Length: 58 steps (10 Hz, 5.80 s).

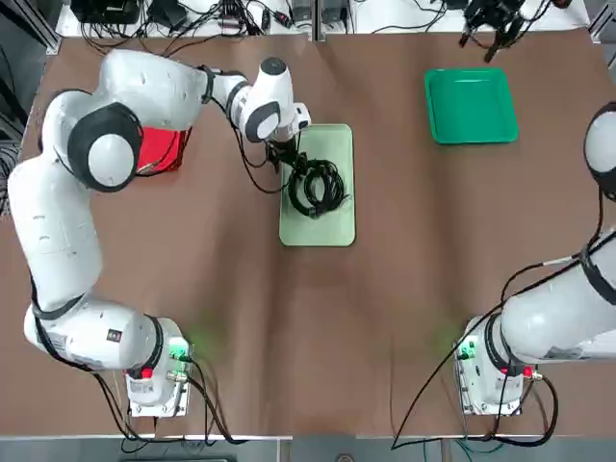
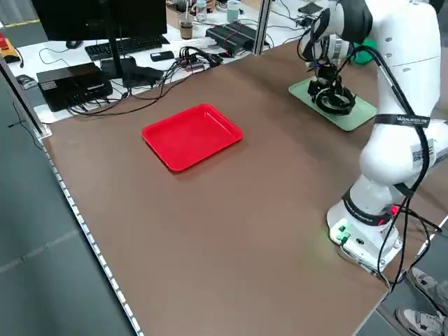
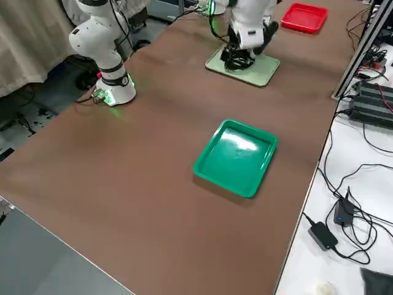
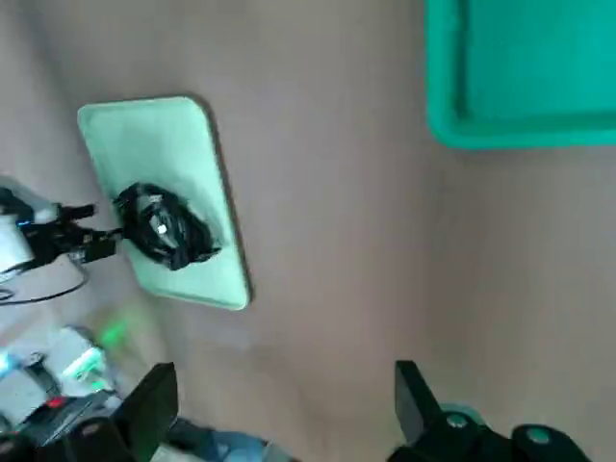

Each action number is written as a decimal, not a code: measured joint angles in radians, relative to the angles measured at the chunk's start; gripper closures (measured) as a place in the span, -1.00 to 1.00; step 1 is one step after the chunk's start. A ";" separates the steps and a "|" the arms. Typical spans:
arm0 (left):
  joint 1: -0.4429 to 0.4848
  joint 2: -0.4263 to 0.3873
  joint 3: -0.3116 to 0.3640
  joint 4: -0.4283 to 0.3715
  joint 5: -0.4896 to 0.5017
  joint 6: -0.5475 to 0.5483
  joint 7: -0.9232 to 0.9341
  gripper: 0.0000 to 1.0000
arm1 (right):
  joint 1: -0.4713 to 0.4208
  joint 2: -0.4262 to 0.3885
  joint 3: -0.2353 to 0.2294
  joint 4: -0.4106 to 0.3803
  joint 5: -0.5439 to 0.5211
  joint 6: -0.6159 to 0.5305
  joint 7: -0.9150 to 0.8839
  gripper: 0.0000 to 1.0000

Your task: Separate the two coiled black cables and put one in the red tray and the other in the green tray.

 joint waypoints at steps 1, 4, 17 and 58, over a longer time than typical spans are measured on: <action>-0.008 0.021 0.000 0.001 0.021 0.008 -0.013 -0.96 | 0.002 0.021 0.002 -0.016 0.063 0.001 -0.003 -0.98; -0.013 0.043 0.003 0.013 0.066 0.007 -0.038 -0.70 | 0.031 0.051 0.013 -0.052 0.211 -0.013 -0.091 -0.99; -0.013 0.043 0.006 0.064 0.075 -0.033 -0.038 -0.23 | -0.015 -0.100 0.006 -0.461 0.456 -0.080 -0.316 -0.99; -0.001 -0.178 -0.016 0.436 -0.598 -0.270 0.068 0.71 | 0.137 0.002 0.015 -0.484 0.867 0.052 -0.556 -0.96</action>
